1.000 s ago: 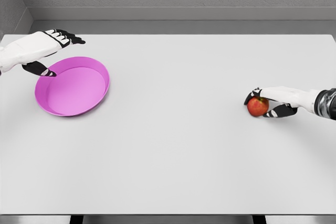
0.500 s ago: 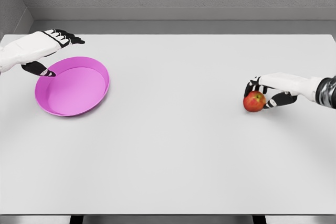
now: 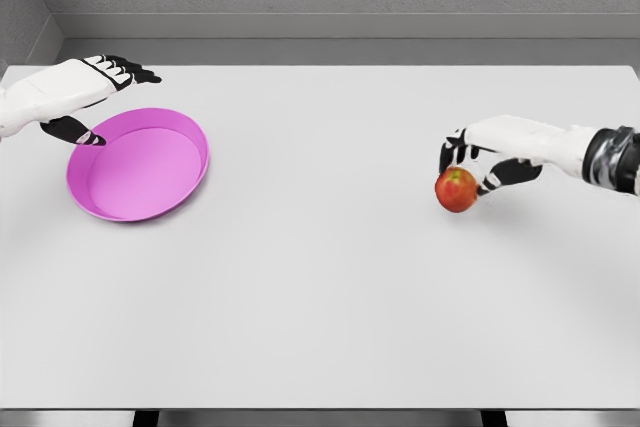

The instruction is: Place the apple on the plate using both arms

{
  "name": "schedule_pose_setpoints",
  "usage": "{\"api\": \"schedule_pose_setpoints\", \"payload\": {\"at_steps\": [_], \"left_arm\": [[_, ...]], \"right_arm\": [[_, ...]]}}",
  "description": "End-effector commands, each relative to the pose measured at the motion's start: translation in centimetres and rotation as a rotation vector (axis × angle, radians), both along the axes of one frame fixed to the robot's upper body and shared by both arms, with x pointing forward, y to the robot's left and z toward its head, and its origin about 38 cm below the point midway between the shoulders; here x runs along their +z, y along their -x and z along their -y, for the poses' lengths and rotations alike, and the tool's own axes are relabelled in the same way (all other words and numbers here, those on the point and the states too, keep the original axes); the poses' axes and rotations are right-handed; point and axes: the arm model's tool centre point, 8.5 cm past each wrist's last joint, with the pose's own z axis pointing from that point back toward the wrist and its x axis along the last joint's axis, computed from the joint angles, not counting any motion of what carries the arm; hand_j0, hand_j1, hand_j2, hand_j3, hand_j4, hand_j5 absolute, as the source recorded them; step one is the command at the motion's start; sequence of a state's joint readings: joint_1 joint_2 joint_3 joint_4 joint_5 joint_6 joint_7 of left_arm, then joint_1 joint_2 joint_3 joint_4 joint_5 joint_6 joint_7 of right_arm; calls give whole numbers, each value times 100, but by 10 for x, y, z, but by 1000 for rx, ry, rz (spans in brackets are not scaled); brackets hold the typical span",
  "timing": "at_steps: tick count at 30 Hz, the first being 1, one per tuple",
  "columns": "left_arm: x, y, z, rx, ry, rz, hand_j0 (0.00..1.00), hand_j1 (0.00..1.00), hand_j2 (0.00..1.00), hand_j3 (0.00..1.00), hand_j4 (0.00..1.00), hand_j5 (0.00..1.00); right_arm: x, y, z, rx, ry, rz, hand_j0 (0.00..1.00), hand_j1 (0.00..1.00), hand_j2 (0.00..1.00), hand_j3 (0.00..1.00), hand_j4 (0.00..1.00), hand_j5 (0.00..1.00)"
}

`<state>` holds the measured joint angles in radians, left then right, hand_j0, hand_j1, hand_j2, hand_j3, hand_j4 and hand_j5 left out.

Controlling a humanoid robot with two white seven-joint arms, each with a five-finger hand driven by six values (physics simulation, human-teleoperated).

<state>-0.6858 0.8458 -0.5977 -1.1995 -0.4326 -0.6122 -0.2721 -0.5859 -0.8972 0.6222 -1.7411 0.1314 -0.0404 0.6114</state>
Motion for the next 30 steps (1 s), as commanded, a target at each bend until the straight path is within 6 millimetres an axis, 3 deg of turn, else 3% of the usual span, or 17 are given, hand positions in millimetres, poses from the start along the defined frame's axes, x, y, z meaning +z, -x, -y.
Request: {"api": "schedule_pose_setpoints", "payload": {"at_steps": [1,3,4,5,9,13,16,18,22,25,30], "left_arm": [[1,0,-1,2,6,1,100,100,100,100,100,100],[1,0,-1,2,6,1,100,100,100,100,100,100],[1,0,-1,2,6,1,100,100,100,100,100,100],[1,0,-1,3,5,1,100,100,100,100,100,100],[1,0,-1,3,5,1,100,100,100,100,100,100],[1,0,0,1,10,2,100,100,100,100,100,100],[6,0,-2,9,34,15,100,100,100,100,100,100],[6,0,5,-11,22,14,100,100,100,100,100,100],[30,-3,85,-200,-1,129,100,100,100,100,100,100],[31,-11,178,-392,-58,146,100,100,100,100,100,100],[24,0,285,-609,-129,168,100,100,100,100,100,100]], "right_arm": [[-2,0,-32,60,-73,1,46,46,46,46,46,46],[8,-5,-69,124,-147,28,46,46,46,46,46,46],[11,-6,-68,124,-145,37,50,50,50,50,50,50],[16,-8,-59,104,-134,48,100,100,100,100,100,100],[60,-3,44,-91,-42,158,100,100,100,100,100,100],[63,0,65,-140,-29,162,100,100,100,100,100,100],[71,-1,93,-195,-28,184,100,100,100,100,100,100],[71,1,97,-202,-34,189,100,100,100,100,100,100],[60,0,86,-185,-60,172,100,100,100,100,100,100],[58,-4,76,-171,-95,176,100,100,100,100,100,100],[61,-4,76,-170,-95,185,100,100,100,100,100,100]]}}
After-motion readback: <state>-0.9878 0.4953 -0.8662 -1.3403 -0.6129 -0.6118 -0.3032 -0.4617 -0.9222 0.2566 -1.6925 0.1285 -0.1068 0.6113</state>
